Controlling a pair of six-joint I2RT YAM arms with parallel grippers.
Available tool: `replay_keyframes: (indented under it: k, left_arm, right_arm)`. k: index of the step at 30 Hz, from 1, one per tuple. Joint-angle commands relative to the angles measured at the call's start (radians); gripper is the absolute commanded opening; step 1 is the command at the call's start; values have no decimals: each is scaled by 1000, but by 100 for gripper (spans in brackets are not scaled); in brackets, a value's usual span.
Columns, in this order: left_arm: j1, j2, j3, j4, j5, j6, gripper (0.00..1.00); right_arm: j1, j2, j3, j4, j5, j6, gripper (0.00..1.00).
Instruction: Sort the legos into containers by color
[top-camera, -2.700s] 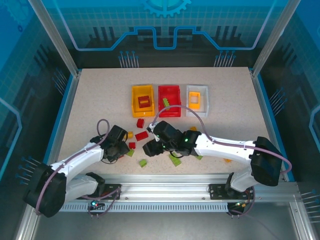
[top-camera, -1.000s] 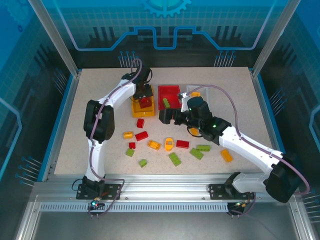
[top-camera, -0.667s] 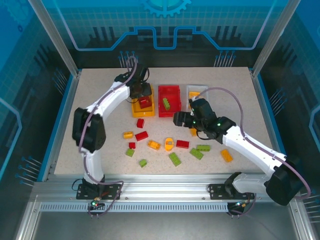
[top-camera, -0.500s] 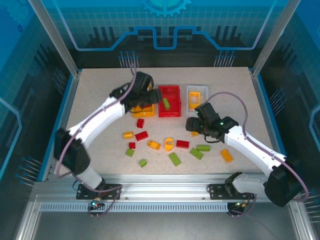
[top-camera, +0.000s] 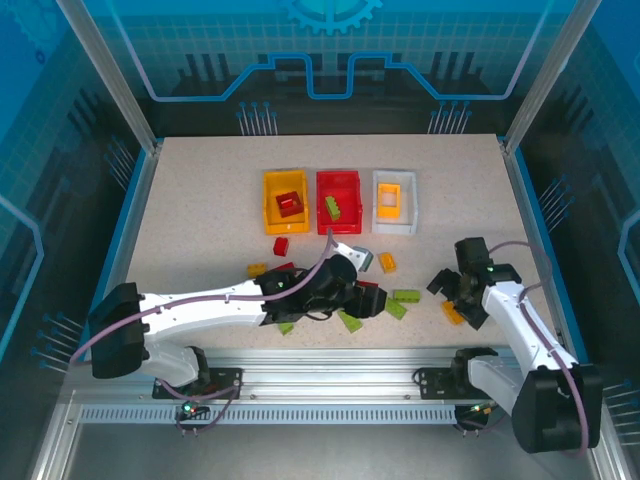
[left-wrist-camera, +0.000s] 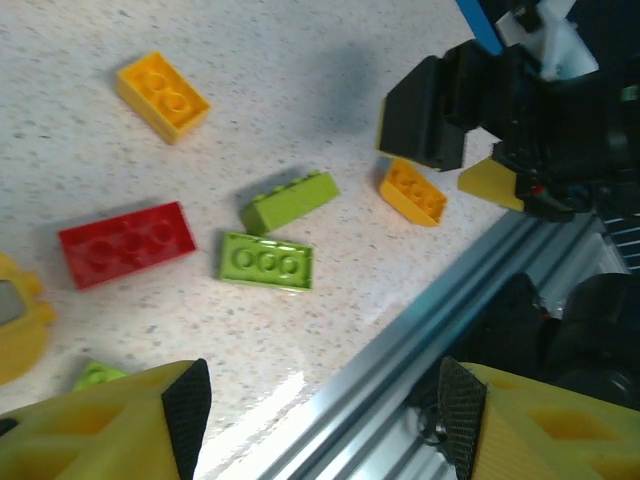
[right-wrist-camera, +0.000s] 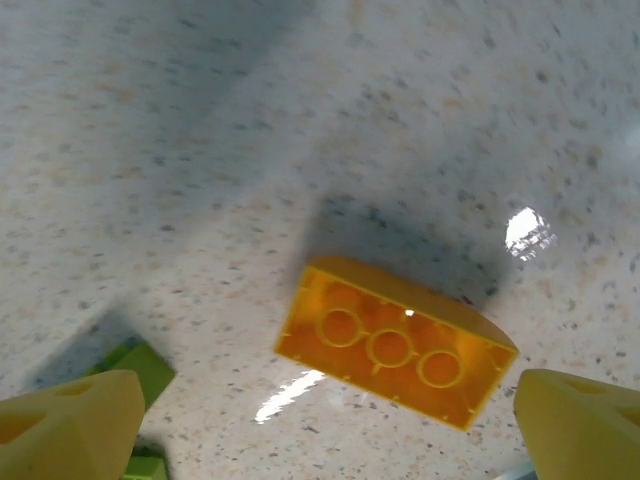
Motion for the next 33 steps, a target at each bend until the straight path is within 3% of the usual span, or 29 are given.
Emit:
replay_keyframes:
  k: [1, 8, 19, 28, 33]
  left_arm:
    - [-6, 21, 6, 82, 1, -22, 66]
    - [-7, 29, 16, 108, 18, -9, 65]
    - [-10, 22, 8, 166, 68, 8, 65]
    - [-11, 12, 4, 161, 54, 8, 65]
    - [-9, -25, -4, 132, -9, 5, 65]
  right_arm:
    - [-72, -4, -37, 28, -136, 27, 100]
    - [-146, 43, -58, 63, -150, 87, 98]
    - [-176, 184, -78, 186, -184, 112, 83]
    - [-176, 157, -94, 205, -167, 111, 65]
    - [-139, 92, -63, 197, -144, 64, 58]
